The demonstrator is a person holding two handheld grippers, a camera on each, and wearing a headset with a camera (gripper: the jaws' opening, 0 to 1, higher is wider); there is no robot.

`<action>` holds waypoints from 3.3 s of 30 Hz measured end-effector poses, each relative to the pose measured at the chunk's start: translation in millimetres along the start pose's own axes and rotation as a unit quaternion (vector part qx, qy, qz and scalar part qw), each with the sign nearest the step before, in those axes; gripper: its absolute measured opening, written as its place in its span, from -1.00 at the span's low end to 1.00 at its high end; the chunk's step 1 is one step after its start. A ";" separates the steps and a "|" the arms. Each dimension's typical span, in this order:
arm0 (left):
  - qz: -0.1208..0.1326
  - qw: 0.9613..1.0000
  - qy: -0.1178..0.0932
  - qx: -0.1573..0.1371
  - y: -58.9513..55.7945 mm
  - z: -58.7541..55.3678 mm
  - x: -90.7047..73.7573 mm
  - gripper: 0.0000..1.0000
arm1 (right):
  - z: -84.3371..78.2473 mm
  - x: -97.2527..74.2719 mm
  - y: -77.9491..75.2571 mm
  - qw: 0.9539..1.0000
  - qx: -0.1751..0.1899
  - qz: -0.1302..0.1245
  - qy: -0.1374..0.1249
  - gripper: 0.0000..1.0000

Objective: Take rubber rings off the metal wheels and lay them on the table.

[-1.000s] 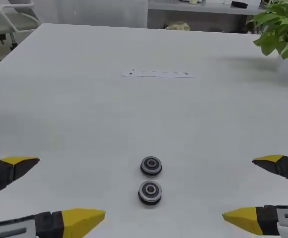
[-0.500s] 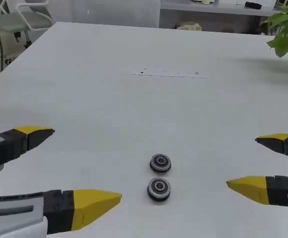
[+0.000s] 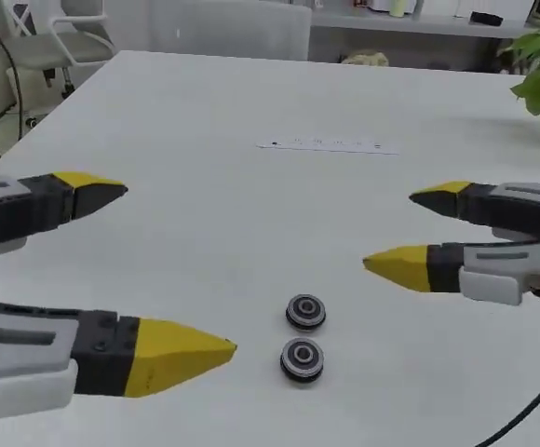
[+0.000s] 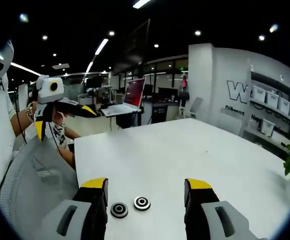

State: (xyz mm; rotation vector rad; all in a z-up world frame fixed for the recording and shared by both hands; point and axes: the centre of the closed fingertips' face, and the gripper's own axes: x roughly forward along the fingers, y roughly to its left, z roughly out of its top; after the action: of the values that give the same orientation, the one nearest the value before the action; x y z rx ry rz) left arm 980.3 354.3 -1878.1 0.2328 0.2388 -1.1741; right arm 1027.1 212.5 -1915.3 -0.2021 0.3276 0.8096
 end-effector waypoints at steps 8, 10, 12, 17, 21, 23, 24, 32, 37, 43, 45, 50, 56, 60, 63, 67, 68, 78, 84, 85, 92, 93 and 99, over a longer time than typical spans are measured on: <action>-0.041 0.997 -0.016 0.062 0.7 24.5 24.0 0.86 | -7.3 20.6 -4.9 0.999 0.027 0.018 -0.031 0.12; -0.055 0.996 -0.020 0.065 -1.0 28.1 30.9 0.87 | -15.2 21.5 -4.3 0.997 0.053 0.031 -0.038 0.08; -0.068 0.996 -0.018 0.056 -1.4 32.1 41.2 0.85 | -23.7 21.3 -6.6 0.998 0.059 0.033 -0.018 0.05; -0.087 0.994 -0.021 0.056 -0.4 37.0 69.6 0.88 | -28.7 23.9 -6.8 0.998 0.047 0.030 -0.013 0.01; -0.085 0.994 -0.034 0.063 9.2 35.6 86.5 0.83 | -34.9 29.1 5.1 0.999 0.004 0.043 0.003 -0.08; -0.080 0.994 -0.033 0.062 16.3 31.5 93.1 0.76 | -38.2 31.4 5.9 0.999 0.007 0.046 0.009 -0.07; -0.074 0.995 -0.032 0.065 20.6 26.8 96.6 0.71 | -42.2 32.6 5.8 0.999 0.007 0.048 0.015 -0.07; -0.022 0.997 -0.033 0.073 38.5 -7.0 114.2 0.35 | -70.4 43.2 14.5 0.996 -0.002 0.062 0.065 -0.13; -0.033 0.997 0.007 0.070 31.2 -37.2 122.9 0.20 | -89.7 49.1 22.7 0.992 -0.006 0.080 0.094 -0.18; -0.070 0.996 0.012 0.053 12.5 -52.9 132.3 0.11 | -113.8 52.8 47.1 0.982 -0.045 0.119 0.142 -0.30; -0.082 0.995 0.022 0.053 5.7 -61.9 134.6 0.03 | -119.4 54.1 51.3 0.979 -0.052 0.126 0.152 -0.34; -0.103 0.994 0.036 0.013 -3.0 -76.6 140.3 -0.05 | -135.3 55.8 57.4 0.973 -0.054 0.132 0.179 -0.41; -0.124 0.990 0.064 0.013 -12.5 -93.8 145.1 -0.25 | -147.8 60.9 59.1 0.971 -0.052 0.121 0.200 -0.41; -0.139 0.986 0.085 0.025 -19.3 -107.9 146.7 -0.45 | -142.2 63.7 53.6 0.977 -0.031 0.105 0.185 -0.42; -0.142 0.985 0.099 0.027 -20.5 -116.7 149.8 -0.49 | -139.4 64.1 52.4 0.979 -0.016 0.102 0.176 -0.47; -0.147 0.983 0.105 0.016 -23.0 -124.2 155.0 -0.61 | -143.4 65.5 56.1 0.978 -0.007 0.107 0.179 -0.49; -0.149 0.982 0.110 0.018 -25.0 -127.2 155.4 -0.64 | -145.2 65.5 57.5 0.977 -0.006 0.110 0.181 -0.49; -0.147 0.980 0.132 0.038 -28.6 -139.5 158.6 -0.71 | -147.6 69.4 58.6 0.978 0.003 0.105 0.180 -0.48; -0.148 0.980 0.119 0.052 -26.0 -141.2 156.7 -0.82 | -148.5 70.3 59.9 0.978 0.004 0.108 0.181 -0.52; -0.150 0.980 0.117 0.059 -26.8 -141.7 156.3 -0.83 | -148.7 70.5 59.7 0.977 0.003 0.108 0.181 -0.54; -0.152 0.980 0.116 0.053 -27.2 -140.8 156.5 -0.84 | -147.0 68.4 58.7 0.976 0.002 0.116 0.183 -0.59; -0.152 0.980 0.116 0.053 -27.3 -140.8 156.4 -0.84 | -147.1 68.2 58.7 0.976 0.002 0.117 0.183 -0.59; -0.152 0.980 0.114 0.052 -27.7 -140.6 156.7 -0.84 | -146.1 66.2 58.7 0.975 0.031 0.121 0.186 -0.59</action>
State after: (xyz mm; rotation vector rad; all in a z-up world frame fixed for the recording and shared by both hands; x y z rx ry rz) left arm 1003.2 248.9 -2061.0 0.4359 0.4259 -1.4650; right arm 995.9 253.0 -2078.3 -0.2580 0.7412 1.0013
